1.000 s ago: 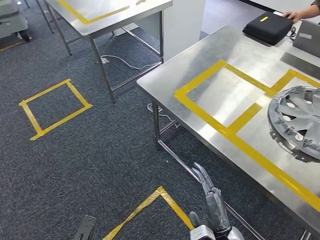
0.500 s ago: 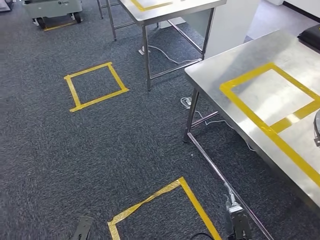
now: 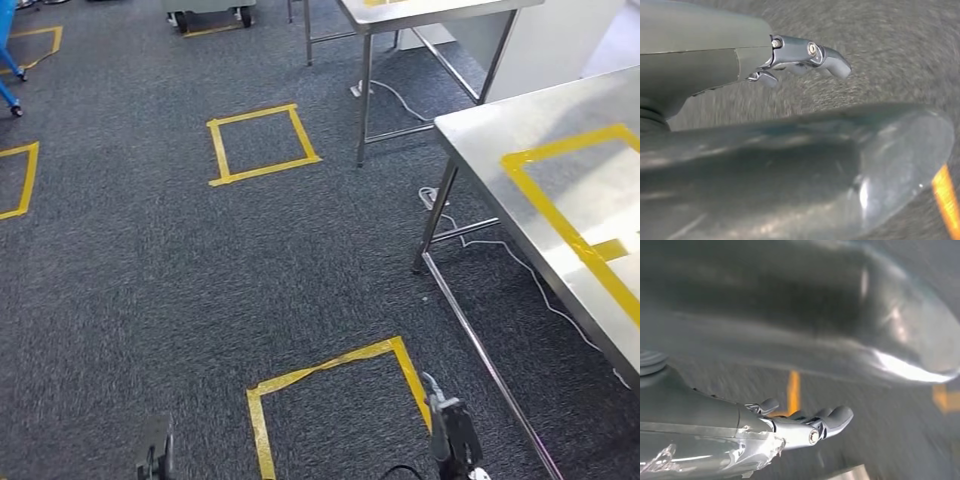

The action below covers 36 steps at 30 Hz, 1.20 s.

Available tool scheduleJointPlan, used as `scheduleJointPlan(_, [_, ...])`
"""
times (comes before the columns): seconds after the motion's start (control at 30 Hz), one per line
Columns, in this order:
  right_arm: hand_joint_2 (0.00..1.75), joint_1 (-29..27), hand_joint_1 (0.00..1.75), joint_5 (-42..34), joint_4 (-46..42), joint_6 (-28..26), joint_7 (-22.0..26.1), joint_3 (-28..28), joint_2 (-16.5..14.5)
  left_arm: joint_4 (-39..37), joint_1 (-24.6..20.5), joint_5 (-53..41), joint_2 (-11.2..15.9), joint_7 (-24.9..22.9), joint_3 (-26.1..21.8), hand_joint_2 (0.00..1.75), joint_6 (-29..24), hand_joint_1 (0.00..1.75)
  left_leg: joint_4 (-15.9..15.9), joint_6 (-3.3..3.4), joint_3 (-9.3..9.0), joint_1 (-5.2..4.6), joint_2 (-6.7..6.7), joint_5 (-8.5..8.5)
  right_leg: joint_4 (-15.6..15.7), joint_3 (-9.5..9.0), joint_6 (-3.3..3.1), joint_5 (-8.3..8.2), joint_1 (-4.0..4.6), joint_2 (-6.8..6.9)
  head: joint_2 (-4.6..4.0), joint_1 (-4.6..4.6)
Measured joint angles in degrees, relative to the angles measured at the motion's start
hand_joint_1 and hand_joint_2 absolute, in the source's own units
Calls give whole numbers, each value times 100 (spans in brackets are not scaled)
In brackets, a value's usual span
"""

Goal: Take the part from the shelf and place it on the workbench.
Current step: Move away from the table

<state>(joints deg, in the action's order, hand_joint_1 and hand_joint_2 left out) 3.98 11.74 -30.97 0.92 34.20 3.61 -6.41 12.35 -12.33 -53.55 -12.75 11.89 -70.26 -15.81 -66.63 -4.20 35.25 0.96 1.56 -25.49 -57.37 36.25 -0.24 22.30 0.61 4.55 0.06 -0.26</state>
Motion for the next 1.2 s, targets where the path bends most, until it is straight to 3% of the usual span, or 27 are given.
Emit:
scheduleJointPlan(0.07, [0,229,0,43,409,-75,-439,7,-42,11,-342,103,52,-167,-95,0,-19,0,846,48,-628,-30,203,-153,-43,113,66,-99,1,168,-1,17])
scheduleJointPlan(0.1, [0,277,0,45,597,-100,-638,15,-46,18,-432,139,81,-168,-132,0,-5,0,1103,105,-790,-59,225,-232,-51,135,101,-139,-10,255,0,26])
scheduleJointPlan(0.17, [0,294,0,94,932,-167,-1013,29,-52,28,-461,189,144,-110,-204,0,68,0,1256,242,-785,-95,113,-221,-47,163,180,-198,-58,344,1,39])
scheduleJointPlan(0.23, [0,236,0,196,1171,-289,-1406,32,-51,38,-418,158,197,-53,-244,0,172,0,1287,339,-722,-84,3,-122,-242,267,248,-29,-104,79,1,46])
scheduleJointPlan(0.3, [0,136,0,287,1377,-416,-1834,33,-44,46,-418,55,219,-44,-250,0,281,0,1296,396,-659,-67,-124,-49,-909,506,288,387,-122,-304,0,52])
scheduleJointPlan(0.37, [0,12,0,343,1544,-471,-2108,33,-34,48,-419,-45,225,-74,-225,0,388,0,1292,400,-621,-63,-274,-10,-1602,714,311,694,-125,-441,0,52])
scheduleJointPlan(0.4, [0,-34,0,362,1605,-476,-2166,33,-29,48,-411,-84,231,-98,-205,0,430,0,1290,389,-611,-58,-349,-1,-1682,701,322,704,-133,-457,1,52])
scheduleJointPlan(0.43, [0,-67,0,386,1653,-481,-2199,33,-27,48,-403,-116,242,-121,-180,0,461,0,1288,370,-604,-47,-420,1,-1530,579,338,614,-149,-469,1,50])
scheduleJointPlan(0.47, [0,-86,0,411,1688,-485,-2212,33,-25,48,-401,-139,255,-138,-156,0,483,0,1279,343,-599,-31,-489,-4,-1179,360,365,458,-181,-506,0,50])
scheduleJointPlan(0.5, [0,-94,0,441,1715,-489,-2217,32,-24,51,-405,-151,270,-150,-132,0,494,0,1263,307,-586,-19,-556,-17,-783,115,414,359,-229,-640,-1,51])
scheduleJointPlan(0.57, [0,-101,0,512,1776,-493,-2217,25,-29,67,-427,-156,302,-167,-82,0,503,0,1177,223,-516,-6,-676,-42,-248,-213,438,316,-309,-909,-1,66])
scheduleJointPlan(0.6, [0,-105,0,543,1804,-493,-2220,21,-31,75,-432,-154,313,-175,-57,0,504,0,1148,190,-474,0,-735,-44,-188,-257,413,374,-317,-986,0,59])
scheduleJointPlan(0.67, [0,-116,0,606,1839,-492,-2235,15,-31,81,-423,-133,322,-190,-17,0,502,0,1131,146,-425,31,-825,-46,-213,-260,296,414,-281,-883,1,38])
scheduleJointPlan(0.73, [0,-107,0,663,1852,-493,-2250,7,-30,82,-412,-93,317,-199,7,0,492,0,925,115,-316,35,-620,-131,-215,-312,194,450,-243,-751,1,8])
scheduleJointPlan(0.8, [0,-94,0,719,1865,-499,-2267,-10,-30,82,-425,-30,308,-200,28,0,475,0,251,115,51,7,-303,-379,-204,-387,117,478,-199,-586,1,-28])
scheduleJointPlan(0.87, [0,-92,0,777,1879,-515,-2298,-28,-30,82,-420,52,314,-199,37,0,448,0,-506,146,532,-5,-225,-602,-204,-442,73,510,-151,-416,1,-41])
scheduleJointPlan(0.9, [0,-88,0,807,1884,-528,-2314,-37,-30,82,-402,93,321,-200,37,0,432,0,-672,168,680,-11,-222,-579,-204,-466,61,533,-132,-346,1,-42])
scheduleJointPlan(0.93, [0,-78,0,838,1888,-540,-2328,-49,-30,83,-382,134,330,-198,37,0,420,0,-614,194,714,-21,-215,-432,-204,-495,57,561,-118,-280,1,-43])
scheduleJointPlan(0.97, [0,-63,0,864,1889,-554,-2336,-62,-31,83,-365,168,338,-183,37,0,416,0,-358,227,642,-40,-175,-193,-203,-532,59,594,-108,-217,1,-43])
scheduleJointPlan(1.03, [0,-32,0,871,1892,-594,-2341,-82,-37,87,-345,204,347,-104,50,0,435,0,357,298,359,-117,94,262,-210,-607,91,675,-76,-102,1,-45])
scheduleJointPlan(1.1, [0,-15,0,845,1895,-644,-2330,-85,-43,104,-333,207,325,-6,100,0,460,0,777,344,186,-181,305,369,-214,-644,145,748,-30,14,1,-43])
scheduleJointPlan(1.17, [0,-3,0,844,1897,-675,-2314,-85,-45,136,-288,214,298,36,155,0,464,0,860,369,167,-186,209,317,-191,-682,197,798,-8,160,1,-40])
scheduleJointPlan(1.2, [0,6,0,856,1897,-682,-2308,-85,-45,151,-255,230,290,42,172,0,465,0,869,381,167,-175,126,317,-202,-698,224,836,-12,149,1,-34])
